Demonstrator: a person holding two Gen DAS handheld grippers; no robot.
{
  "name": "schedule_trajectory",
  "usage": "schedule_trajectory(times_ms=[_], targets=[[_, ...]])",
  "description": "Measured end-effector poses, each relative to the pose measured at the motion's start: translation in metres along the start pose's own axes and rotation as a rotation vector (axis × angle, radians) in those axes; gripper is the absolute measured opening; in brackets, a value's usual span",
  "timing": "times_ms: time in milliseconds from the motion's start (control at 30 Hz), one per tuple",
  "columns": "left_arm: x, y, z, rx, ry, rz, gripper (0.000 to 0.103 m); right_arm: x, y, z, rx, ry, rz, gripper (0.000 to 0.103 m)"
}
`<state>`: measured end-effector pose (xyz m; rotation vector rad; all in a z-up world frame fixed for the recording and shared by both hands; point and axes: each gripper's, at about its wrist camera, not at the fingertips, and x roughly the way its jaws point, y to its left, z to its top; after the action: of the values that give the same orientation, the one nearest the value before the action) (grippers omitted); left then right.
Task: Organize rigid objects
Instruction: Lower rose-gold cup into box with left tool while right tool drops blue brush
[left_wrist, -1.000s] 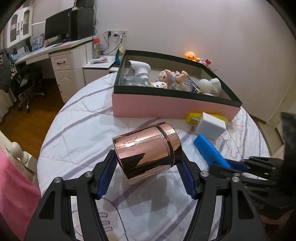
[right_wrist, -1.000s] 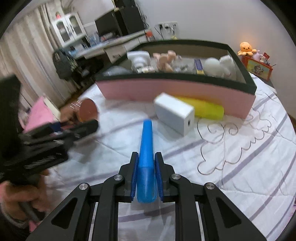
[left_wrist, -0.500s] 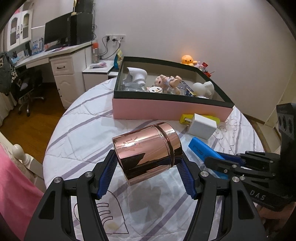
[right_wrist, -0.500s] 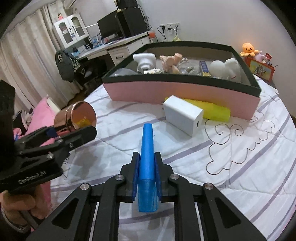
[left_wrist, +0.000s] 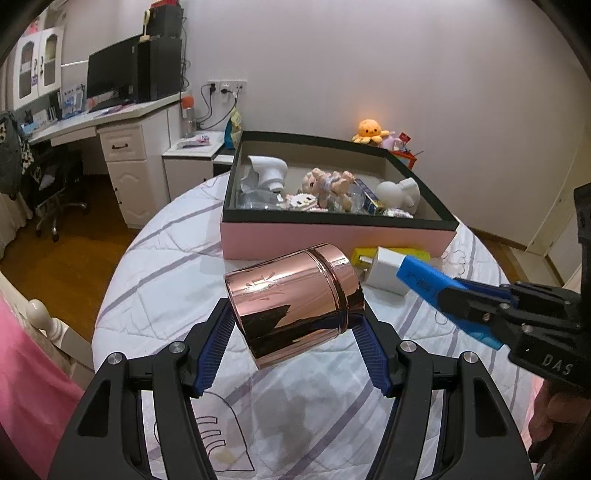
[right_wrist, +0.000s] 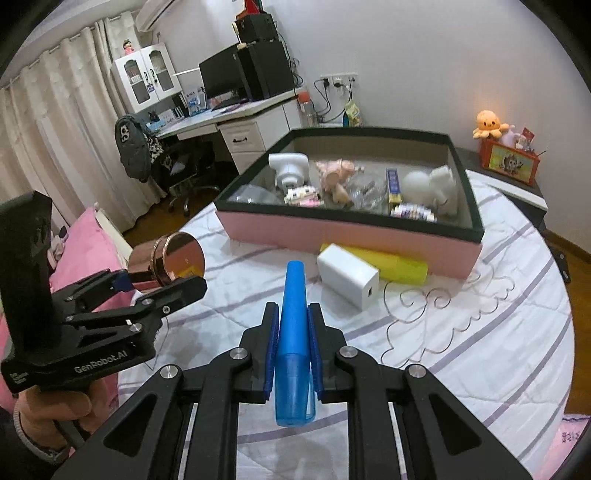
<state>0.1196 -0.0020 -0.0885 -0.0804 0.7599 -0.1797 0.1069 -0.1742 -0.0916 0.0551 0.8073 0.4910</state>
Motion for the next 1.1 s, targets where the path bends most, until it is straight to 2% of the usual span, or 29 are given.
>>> schedule_trajectory(times_ms=[233,467,767,933,1100], targets=[[-0.002,-0.006,0.025,0.023,-0.047,-0.01,0.066,-0.016,-0.005,0.03,-0.021,-0.07,-0.016,0.015],[0.008,-0.014,0.067,0.053,-0.1,-0.019,0.066,-0.017,-0.025,0.072,-0.021,-0.129,-0.046,0.015],[0.061,-0.023,0.124,0.09,-0.106,-0.018,0.066,0.026,-0.065,0.124,0.018,-0.141,-0.113,0.015],[0.107,-0.026,0.152,0.107,-0.069,-0.01,0.066,0.057,-0.08,0.141,0.036,-0.115,-0.127,0.015],[0.143,-0.025,0.162,0.108,-0.018,-0.011,0.066,0.087,-0.095,0.151,0.049,-0.069,-0.139,0.015]])
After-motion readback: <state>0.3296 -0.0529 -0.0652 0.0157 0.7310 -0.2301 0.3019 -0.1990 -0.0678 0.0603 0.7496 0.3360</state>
